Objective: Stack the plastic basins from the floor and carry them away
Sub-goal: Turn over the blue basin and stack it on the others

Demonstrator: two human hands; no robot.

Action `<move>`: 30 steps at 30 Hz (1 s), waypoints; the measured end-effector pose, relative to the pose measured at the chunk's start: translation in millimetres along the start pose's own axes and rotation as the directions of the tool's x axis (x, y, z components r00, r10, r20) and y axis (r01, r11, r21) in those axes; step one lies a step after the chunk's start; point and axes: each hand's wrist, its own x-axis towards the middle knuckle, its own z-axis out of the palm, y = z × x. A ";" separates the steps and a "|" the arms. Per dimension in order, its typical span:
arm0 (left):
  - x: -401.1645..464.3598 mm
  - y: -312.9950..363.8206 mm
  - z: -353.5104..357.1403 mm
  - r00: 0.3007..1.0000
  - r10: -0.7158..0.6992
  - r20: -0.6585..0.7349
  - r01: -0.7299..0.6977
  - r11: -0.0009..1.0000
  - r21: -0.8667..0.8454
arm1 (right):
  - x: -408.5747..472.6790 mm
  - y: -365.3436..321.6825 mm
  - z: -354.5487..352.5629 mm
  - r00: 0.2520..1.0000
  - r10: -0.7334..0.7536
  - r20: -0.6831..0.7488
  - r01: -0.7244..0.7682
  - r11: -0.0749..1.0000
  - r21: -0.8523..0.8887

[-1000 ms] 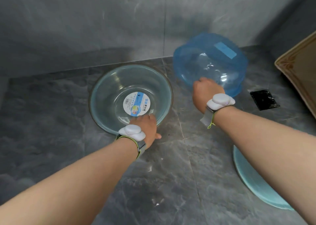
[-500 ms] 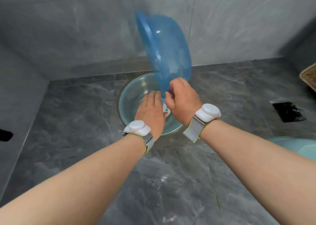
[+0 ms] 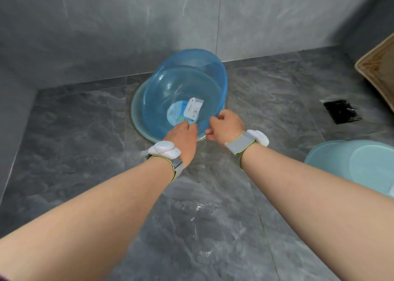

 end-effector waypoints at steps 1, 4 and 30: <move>1.3 0.6 1.5 1.000 -0.011 0.022 0.012 1.000 -0.004 | 2.7 2.8 -2.1 0.999 0.046 0.021 -0.047 0.998 0.038; 4.1 1.2 2.6 0.986 -0.027 0.164 0.016 0.998 0.067 | 5.8 7.5 -11.0 0.991 0.116 0.068 -0.122 0.987 0.105; -25.4 175.5 41.8 0.910 0.310 0.277 -0.331 0.943 0.032 | -31.6 149.4 -201.4 0.962 0.165 -0.216 -0.272 0.592 -0.759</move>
